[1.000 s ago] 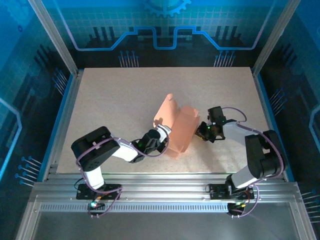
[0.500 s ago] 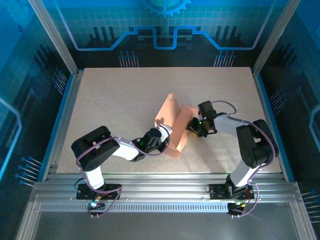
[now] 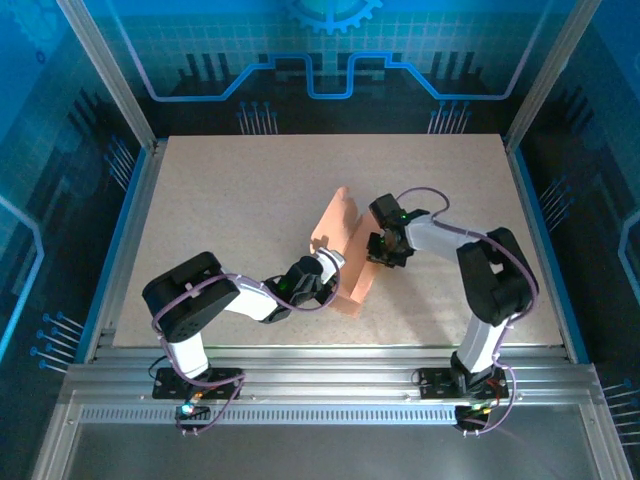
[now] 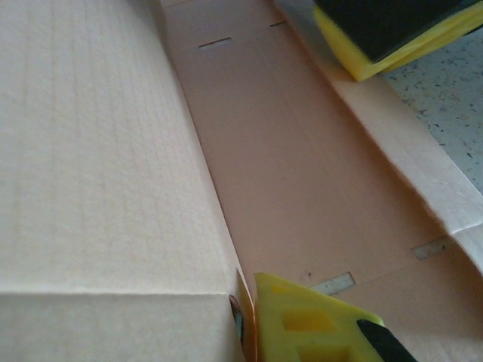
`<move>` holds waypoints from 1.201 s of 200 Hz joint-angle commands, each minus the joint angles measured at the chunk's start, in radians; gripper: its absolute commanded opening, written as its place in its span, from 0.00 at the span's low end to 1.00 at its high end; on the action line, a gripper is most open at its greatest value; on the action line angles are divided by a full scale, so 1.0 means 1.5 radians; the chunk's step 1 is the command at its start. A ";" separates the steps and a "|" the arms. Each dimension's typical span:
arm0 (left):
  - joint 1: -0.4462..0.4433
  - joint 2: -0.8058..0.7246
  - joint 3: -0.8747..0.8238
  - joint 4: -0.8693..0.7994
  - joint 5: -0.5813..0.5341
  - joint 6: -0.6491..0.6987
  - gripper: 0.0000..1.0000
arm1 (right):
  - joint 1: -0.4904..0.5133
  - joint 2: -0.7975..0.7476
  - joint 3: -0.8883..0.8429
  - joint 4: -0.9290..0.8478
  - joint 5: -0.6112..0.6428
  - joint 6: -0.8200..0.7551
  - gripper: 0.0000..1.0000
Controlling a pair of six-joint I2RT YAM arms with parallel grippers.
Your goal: Fold the paper box
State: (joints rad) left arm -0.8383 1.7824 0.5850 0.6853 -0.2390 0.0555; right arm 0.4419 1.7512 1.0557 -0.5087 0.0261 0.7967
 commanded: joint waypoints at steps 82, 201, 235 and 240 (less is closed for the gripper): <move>-0.001 -0.003 0.005 -0.032 0.001 0.022 0.15 | -0.140 -0.091 0.056 -0.091 -0.005 -0.074 0.48; -0.001 -0.004 0.002 -0.031 0.005 0.026 0.15 | -0.146 0.076 0.161 -0.121 -0.014 -0.130 0.18; -0.001 -0.005 0.004 -0.033 0.006 0.028 0.15 | -0.133 0.091 0.176 -0.132 -0.013 -0.185 0.06; -0.001 -0.005 0.005 -0.034 0.006 0.030 0.15 | -0.130 0.092 0.177 -0.131 -0.011 -0.197 0.06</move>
State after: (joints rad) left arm -0.8387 1.7824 0.5850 0.6781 -0.2386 0.0711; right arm 0.2310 1.8660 1.2896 -0.6662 0.0120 0.5800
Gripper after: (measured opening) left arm 0.152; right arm 0.077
